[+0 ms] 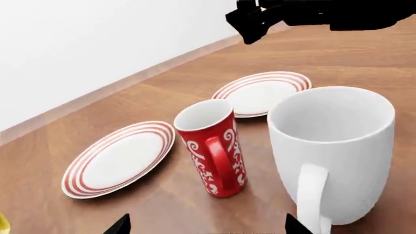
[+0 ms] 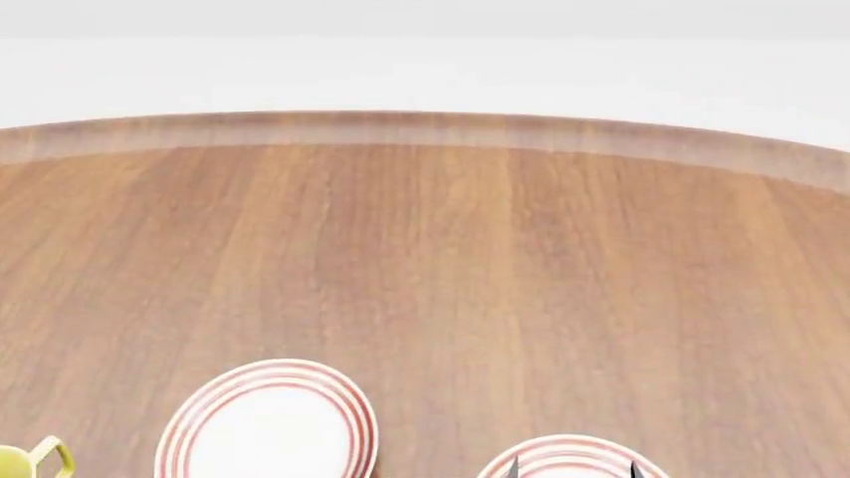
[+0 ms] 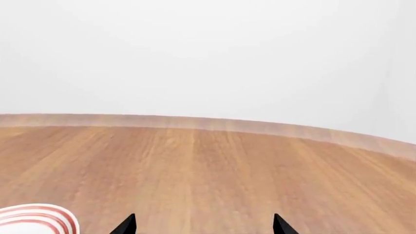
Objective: Put the white mug on the left plate.
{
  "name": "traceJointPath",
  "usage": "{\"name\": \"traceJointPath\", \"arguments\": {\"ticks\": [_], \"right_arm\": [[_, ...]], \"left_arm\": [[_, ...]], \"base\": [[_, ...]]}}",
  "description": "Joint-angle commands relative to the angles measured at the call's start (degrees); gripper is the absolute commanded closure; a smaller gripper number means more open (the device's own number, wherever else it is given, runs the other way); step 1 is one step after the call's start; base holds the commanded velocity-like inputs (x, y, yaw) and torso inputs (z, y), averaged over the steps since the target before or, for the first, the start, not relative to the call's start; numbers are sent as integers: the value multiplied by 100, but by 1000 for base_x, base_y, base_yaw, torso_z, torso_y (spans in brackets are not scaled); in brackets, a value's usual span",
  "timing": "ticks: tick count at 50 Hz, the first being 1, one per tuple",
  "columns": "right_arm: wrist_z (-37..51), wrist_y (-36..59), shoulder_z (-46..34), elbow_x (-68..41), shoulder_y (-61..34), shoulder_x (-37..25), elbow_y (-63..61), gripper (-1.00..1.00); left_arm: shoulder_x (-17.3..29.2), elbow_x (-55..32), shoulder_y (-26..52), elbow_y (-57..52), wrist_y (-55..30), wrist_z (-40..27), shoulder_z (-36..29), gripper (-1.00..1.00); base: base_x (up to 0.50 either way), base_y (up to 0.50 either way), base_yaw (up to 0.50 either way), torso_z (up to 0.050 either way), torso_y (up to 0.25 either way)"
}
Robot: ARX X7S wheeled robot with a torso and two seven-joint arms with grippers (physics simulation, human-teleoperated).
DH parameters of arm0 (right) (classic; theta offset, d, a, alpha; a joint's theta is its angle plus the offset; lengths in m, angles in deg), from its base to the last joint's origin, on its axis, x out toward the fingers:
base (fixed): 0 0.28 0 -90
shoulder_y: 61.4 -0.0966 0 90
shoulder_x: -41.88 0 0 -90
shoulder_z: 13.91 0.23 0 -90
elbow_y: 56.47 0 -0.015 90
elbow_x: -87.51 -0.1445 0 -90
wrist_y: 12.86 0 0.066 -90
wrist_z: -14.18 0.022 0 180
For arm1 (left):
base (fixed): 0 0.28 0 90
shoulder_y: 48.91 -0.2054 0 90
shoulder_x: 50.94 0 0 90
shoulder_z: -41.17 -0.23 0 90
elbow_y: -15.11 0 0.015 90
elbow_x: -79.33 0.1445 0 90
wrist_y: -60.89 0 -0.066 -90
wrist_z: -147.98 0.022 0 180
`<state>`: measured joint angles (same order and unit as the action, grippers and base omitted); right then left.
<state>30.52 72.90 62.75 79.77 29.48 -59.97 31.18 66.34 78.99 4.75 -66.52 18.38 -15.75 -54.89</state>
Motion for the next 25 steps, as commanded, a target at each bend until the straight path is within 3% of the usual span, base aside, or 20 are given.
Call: {"name": "traceJointPath", "arguments": {"ticks": [1,25], "right_arm": [[18,-18,-30,-28,-19,-24,30,-100],[83,-44,-97,-65,-48,-73,77,-100]], "left_arm": [[-35,50,209,209,-18,180,-276,-100],[-256,-125,995,1159,128,636,-867,-100]], "base": [[0,0,0,0,0],[0,0,0,0,0]]}}
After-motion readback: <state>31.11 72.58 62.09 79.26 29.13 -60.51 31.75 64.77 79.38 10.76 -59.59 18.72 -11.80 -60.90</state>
